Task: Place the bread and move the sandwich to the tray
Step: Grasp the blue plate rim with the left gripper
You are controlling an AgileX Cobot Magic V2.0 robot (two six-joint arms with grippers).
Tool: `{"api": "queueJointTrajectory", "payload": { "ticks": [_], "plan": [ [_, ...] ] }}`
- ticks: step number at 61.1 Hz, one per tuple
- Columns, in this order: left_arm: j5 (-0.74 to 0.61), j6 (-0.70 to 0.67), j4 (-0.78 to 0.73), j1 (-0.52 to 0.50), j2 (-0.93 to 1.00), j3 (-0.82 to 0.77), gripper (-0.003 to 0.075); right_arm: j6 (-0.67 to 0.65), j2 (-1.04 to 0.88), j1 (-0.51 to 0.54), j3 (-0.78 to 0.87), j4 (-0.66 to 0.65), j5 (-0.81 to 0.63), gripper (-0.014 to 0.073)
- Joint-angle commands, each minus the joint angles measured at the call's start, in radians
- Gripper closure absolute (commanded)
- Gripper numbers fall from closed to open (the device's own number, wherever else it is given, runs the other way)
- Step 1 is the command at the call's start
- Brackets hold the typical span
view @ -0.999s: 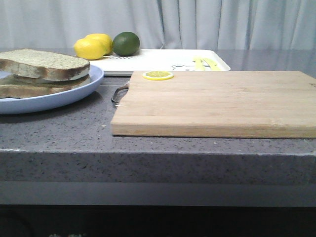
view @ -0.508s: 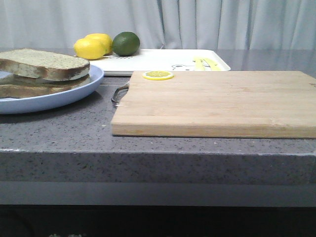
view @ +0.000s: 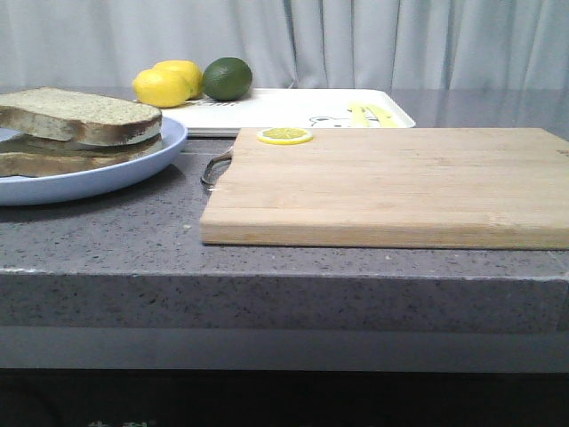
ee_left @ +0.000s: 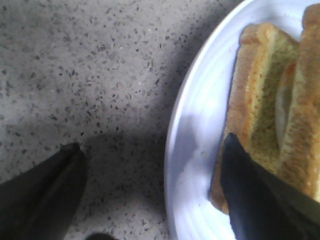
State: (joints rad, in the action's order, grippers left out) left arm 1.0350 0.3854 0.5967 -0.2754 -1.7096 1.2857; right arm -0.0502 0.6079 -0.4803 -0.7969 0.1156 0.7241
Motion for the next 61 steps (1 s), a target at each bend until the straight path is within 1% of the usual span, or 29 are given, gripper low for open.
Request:
{"api": "queueJointTrajectory", "payload": {
  "ticks": [1, 6, 16, 23, 36, 45, 54, 61],
  "plan": [
    [-0.008, 0.015, 0.066, -0.002, 0.021, 0.033, 0.0183, 0.005, 0.000, 0.006, -0.022, -0.004, -0.069, 0.0155],
    [0.002, 0.025, 0.073, -0.002, 0.008, 0.033, 0.0229, 0.005, 0.000, 0.006, -0.022, -0.004, -0.069, 0.0155],
    [0.005, 0.035, 0.087, -0.002, -0.001, 0.033, 0.0409, 0.005, 0.000, 0.006, -0.022, -0.004, -0.069, 0.0155],
    [0.005, 0.035, 0.088, -0.002, -0.001, 0.033, 0.0521, 0.005, 0.000, 0.006, -0.022, -0.004, -0.069, 0.0155],
    [0.005, 0.037, 0.088, -0.002, -0.001, 0.033, 0.0679, 0.005, 0.000, 0.006, -0.022, -0.004, -0.069, 0.0155],
    [0.005, 0.037, 0.090, -0.002, -0.001, 0.033, 0.0741, 0.005, 0.000, 0.006, -0.022, -0.004, -0.069, 0.0155],
    [0.007, 0.037, 0.114, -0.002, -0.001, 0.039, 0.0741, 0.005, 0.000, 0.006, -0.022, -0.004, -0.069, 0.0155],
    [0.039, 0.037, 0.140, -0.002, -0.001, 0.069, 0.0741, 0.005, 0.000, 0.006, -0.022, -0.004, -0.069, 0.0155]
  ]
}}
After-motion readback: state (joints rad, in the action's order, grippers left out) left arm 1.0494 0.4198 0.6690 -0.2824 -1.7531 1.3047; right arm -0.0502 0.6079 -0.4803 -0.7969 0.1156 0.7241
